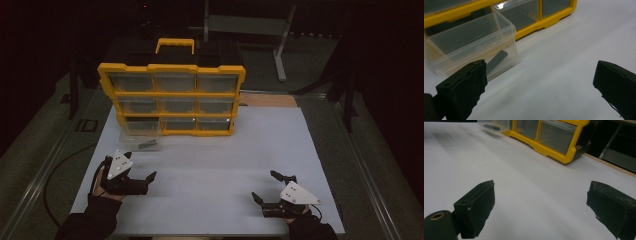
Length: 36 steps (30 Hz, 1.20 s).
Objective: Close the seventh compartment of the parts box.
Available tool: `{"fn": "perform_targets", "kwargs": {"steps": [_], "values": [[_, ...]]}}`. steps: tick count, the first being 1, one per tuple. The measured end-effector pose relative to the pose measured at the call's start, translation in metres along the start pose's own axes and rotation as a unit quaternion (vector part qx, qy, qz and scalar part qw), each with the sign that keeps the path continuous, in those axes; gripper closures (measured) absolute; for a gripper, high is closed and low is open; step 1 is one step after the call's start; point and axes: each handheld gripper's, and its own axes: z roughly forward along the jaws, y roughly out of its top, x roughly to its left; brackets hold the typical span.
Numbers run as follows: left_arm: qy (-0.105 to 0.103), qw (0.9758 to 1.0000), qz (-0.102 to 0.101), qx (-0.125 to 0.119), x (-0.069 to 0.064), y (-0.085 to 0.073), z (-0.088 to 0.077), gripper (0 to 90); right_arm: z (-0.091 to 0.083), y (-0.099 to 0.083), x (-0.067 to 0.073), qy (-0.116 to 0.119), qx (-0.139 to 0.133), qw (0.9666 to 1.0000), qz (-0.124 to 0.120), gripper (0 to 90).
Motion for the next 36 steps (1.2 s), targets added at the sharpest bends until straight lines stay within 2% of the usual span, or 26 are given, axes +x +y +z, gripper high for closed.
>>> {"fn": "perform_targets", "kwargs": {"steps": [1,3,10,12,19,21,22,26,27,30,36], "values": [[-0.003,1.0,-0.007,-0.001,0.0,-0.001,0.001,0.0,0.0,0.0,0.0,0.0,0.0,1.0,0.0,7.9],[0.01,0.9999,-0.012,0.005,0.0,-0.002,0.004,0.0,0.0,0.0,0.0,-0.001,0.0,1.0,0.0,7.9],[0.028,0.9988,-0.034,0.02,0.001,-0.007,0.013,0.0,0.0,0.0,0.0,-0.001,0.0,1.0,0.001,7.9],[0.04,0.9983,-0.035,0.025,0.001,-0.008,0.015,0.0,0.0,0.0,0.0,-0.001,0.001,1.0,0.0,7.9],[0.046,0.9971,-0.045,0.041,0.001,-0.012,0.022,0.0,0.0,0.0,0.0,-0.001,0.0,1.0,0.0,7.9],[0.055,0.9963,-0.048,0.045,0.001,-0.013,0.024,0.0,0.0,0.0,0.0,-0.001,0.0,1.0,0.0,7.9],[0.052,0.9964,-0.048,0.047,0.002,-0.013,0.025,0.0,0.0,0.0,0.0,-0.001,0.0,1.0,0.0,7.9],[0.076,0.9948,-0.049,0.046,0.004,-0.013,0.026,3.2,0.0,-0.001,0.0,-0.001,0.001,1.0,0.003,7.9],[0.078,0.9945,-0.052,0.047,0.005,-0.013,0.027,8.0,0.001,-0.001,0.0,0.0,0.002,1.0,0.001,7.9],[0.08,0.9938,-0.055,0.055,0.008,-0.014,0.03,10.2,0.001,-0.001,0.0,-0.001,0.001,1.0,0.003,7.9],[0.103,0.9903,-0.061,0.072,0.011,-0.017,0.036,14.9,0.0,-0.001,0.0,-0.001,0.002,1.0,0.001,7.9]]}}
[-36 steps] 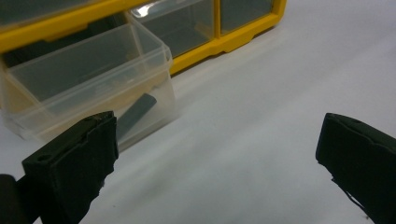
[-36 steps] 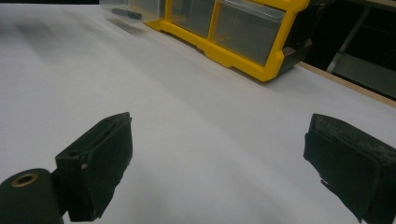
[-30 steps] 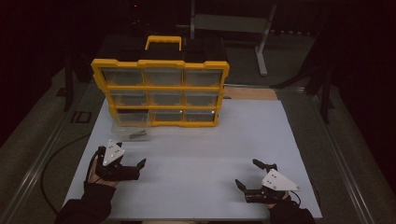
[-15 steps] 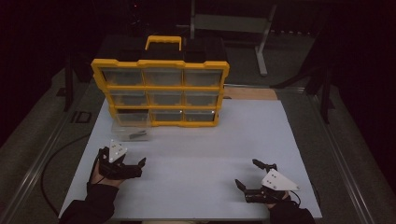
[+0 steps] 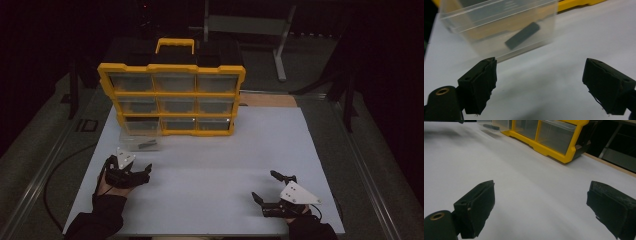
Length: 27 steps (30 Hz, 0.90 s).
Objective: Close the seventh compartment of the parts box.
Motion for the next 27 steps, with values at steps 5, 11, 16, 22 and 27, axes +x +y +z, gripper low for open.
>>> {"fn": "perform_targets", "kwargs": {"steps": [5,11,16,22,27], "values": [[0.013,0.9998,0.005,0.011,-0.001,0.003,0.004,20.7,0.0,0.0,0.0,-0.001,0.0,1.0,-0.002,7.9],[0.026,0.9995,-0.001,0.016,0.001,0.006,0.009,35.9,0.0,0.0,0.0,-0.003,-0.001,1.0,-0.003,7.9],[0.039,0.9991,-0.009,0.015,0.002,0.007,0.012,52.2,-0.001,0.0,0.0,-0.004,-0.001,1.0,-0.001,7.9],[0.048,0.9988,-0.007,0.012,0.003,0.008,0.012,68.8,0.0,0.0,0.0,-0.003,0.0,1.0,-0.002,7.9],[0.051,0.9985,-0.009,0.016,0.007,0.009,0.012,82.1,0.0,0.0,0.0,-0.004,0.001,1.0,-0.002,7.9]]}}
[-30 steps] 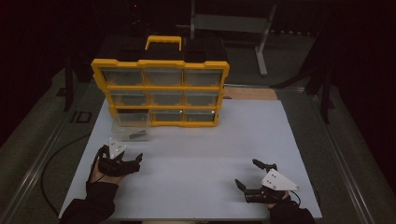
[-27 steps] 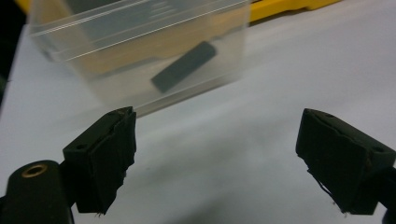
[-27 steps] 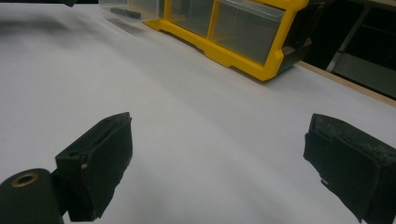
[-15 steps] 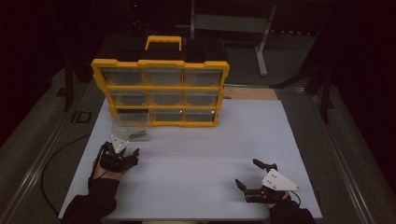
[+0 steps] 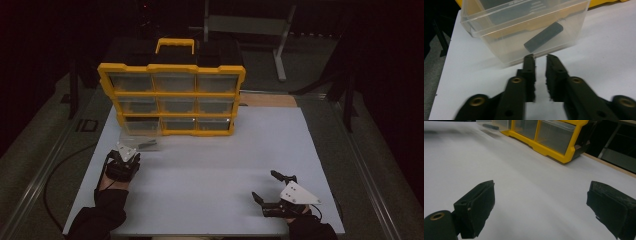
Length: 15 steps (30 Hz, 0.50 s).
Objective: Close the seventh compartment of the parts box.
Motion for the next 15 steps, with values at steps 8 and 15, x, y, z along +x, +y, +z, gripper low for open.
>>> {"fn": "perform_targets", "kwargs": {"steps": [8,15], "values": [[-0.007,0.9999,0.008,0.008,0.003,0.001,0.0042,89.8,0.0,0.0,0.0,0.0,0.0,1.0,0.0,7.9],[-0.013,0.9994,0.028,0.013,0.0039,0.0046,0.0071,90.0,0.0002,0.0,0.0002,0.0,0.0,1.0,0.002,7.9]]}}
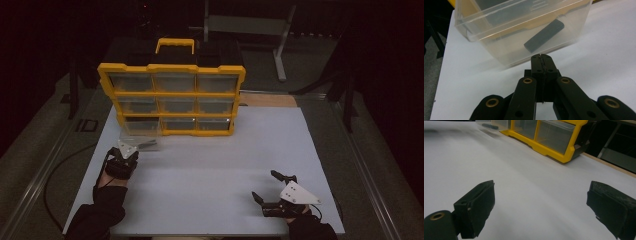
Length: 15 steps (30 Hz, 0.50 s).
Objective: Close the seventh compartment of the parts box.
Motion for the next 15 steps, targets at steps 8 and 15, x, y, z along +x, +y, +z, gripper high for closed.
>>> {"fn": "perform_targets", "kwargs": {"steps": [8,15], "values": [[-0.004,1.0,0.003,-0.007,0.002,0.007,0.005,90.0,0.0,0.0,0.0,0.002,0.0,1.0,0.001,7.9],[0.0,0.9997,-0.002,-0.024,0.003,0.011,0.007,90.0,0.0,0.0,0.0,0.001,0.0,1.0,0.001,7.9]]}}
